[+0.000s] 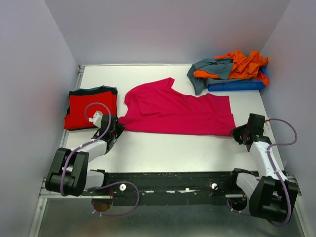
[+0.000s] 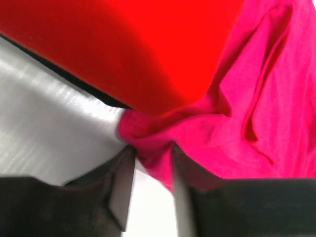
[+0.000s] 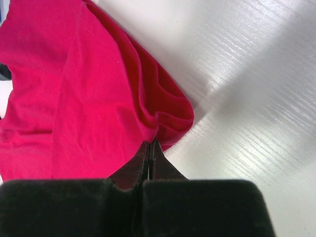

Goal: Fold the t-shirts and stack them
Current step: Fold the flattened tshirt in 1/3 of the way

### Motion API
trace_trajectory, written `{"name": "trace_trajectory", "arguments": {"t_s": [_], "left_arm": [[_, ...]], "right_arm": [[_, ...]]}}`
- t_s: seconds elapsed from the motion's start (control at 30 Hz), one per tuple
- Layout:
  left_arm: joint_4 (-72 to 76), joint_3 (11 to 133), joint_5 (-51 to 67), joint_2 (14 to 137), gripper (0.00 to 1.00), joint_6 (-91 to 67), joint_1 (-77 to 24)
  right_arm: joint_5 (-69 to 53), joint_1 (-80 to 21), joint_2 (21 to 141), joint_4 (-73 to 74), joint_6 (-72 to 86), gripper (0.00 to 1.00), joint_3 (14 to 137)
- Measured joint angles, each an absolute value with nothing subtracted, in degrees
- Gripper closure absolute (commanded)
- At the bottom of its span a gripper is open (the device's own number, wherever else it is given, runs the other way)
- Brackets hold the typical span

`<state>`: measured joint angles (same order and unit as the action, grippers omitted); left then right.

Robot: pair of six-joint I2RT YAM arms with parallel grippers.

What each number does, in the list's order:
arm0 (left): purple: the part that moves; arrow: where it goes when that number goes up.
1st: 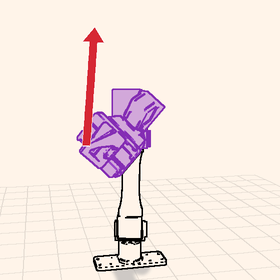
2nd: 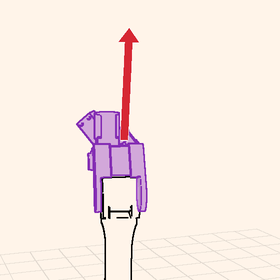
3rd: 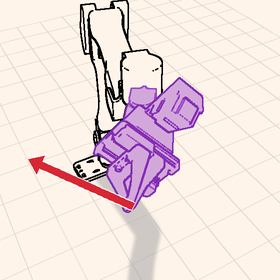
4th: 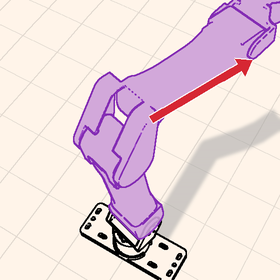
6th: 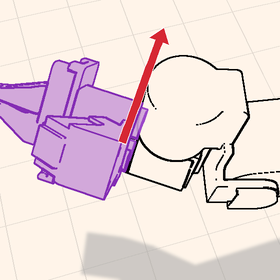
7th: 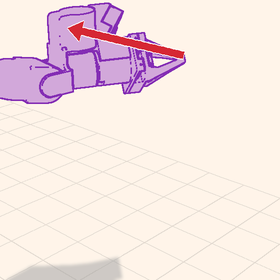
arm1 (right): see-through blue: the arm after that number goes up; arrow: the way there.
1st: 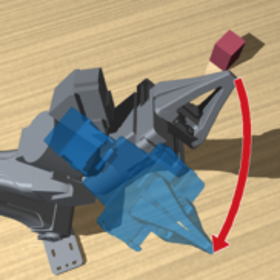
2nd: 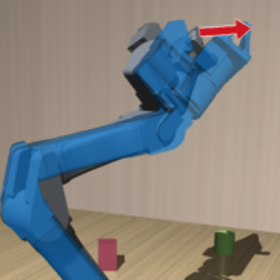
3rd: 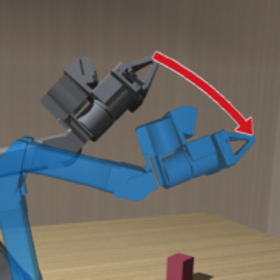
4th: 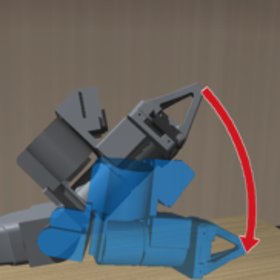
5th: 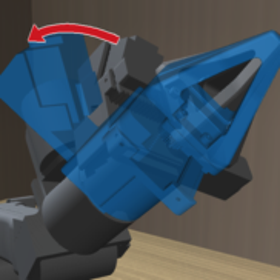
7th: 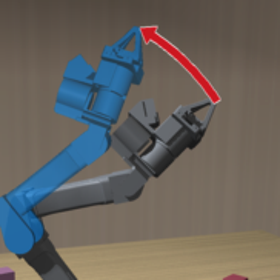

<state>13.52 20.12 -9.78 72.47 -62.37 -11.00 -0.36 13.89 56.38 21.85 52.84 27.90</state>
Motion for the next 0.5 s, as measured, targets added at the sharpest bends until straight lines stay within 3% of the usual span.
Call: {"name": "trace_trajectory", "arguments": {"t_s": [0.07, 0.3, 0.5], "left_arm": [[14.5, 20.1, -10.7, 73.9, 1.00, -63.1, -11.0], [11.9, 24.0, -14.1, 74.7, 1.00, -62.7, -11.1], [3.4, 28.2, -17.4, 65.9, 1.00, -59.9, -11.1]], "right_arm": [[-0.9, 13.9, 56.3, 21.7, 52.8, 0.99, 27.8], [-1.2, 13.9, 53.7, 21.6, 52.8, 0.99, 27.7], [0.2, 13.9, 53.3, 23.0, 52.4, 0.99, 28.8]]}}
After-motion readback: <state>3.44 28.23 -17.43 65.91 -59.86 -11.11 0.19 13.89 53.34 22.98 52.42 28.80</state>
